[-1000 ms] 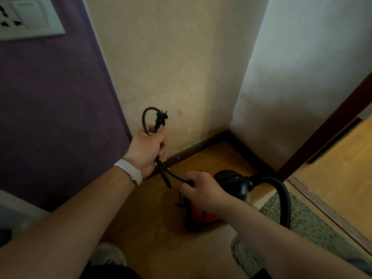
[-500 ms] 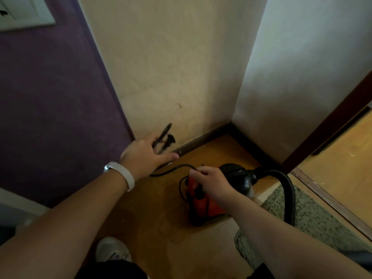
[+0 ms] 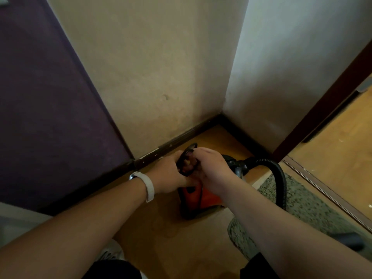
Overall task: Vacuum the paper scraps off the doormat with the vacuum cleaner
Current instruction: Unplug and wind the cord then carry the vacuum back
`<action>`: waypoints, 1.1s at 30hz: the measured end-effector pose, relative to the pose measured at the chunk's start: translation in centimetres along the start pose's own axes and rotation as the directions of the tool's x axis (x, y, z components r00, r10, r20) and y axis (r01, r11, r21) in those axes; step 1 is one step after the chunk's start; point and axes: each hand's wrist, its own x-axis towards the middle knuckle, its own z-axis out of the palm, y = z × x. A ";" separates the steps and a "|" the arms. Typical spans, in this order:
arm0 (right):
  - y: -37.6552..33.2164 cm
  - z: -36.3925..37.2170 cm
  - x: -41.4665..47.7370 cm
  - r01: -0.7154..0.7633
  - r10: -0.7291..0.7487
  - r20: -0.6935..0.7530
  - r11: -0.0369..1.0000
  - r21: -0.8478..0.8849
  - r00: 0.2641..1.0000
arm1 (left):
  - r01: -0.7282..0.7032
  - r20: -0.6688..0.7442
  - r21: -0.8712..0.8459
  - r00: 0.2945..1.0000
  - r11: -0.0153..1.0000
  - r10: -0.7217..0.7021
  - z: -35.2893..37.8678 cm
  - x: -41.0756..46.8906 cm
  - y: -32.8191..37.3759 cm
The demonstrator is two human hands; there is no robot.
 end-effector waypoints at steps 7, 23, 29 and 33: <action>-0.3 0.2 -0.2 -0.010 0.008 0.047 0.999 0.050 0.999 | 0.012 -0.002 -0.065 1.000 0.998 -0.012 -0.8 0.0 -0.3; 9.6 -1.7 4.7 0.169 -0.029 0.181 0.529 -0.832 0.983 | -0.084 -0.340 -0.545 0.932 0.835 -0.128 -6.6 -0.6 3.2; 8.5 -5.0 4.4 0.081 -0.092 0.030 0.620 -0.780 0.995 | 0.232 -0.306 -0.008 0.925 0.973 -0.223 -3.0 2.9 -1.9; 9.0 -8.1 4.0 0.038 -0.124 -0.042 0.583 -0.811 0.991 | 0.408 -0.197 0.022 0.897 0.913 -0.397 0.8 6.7 -4.4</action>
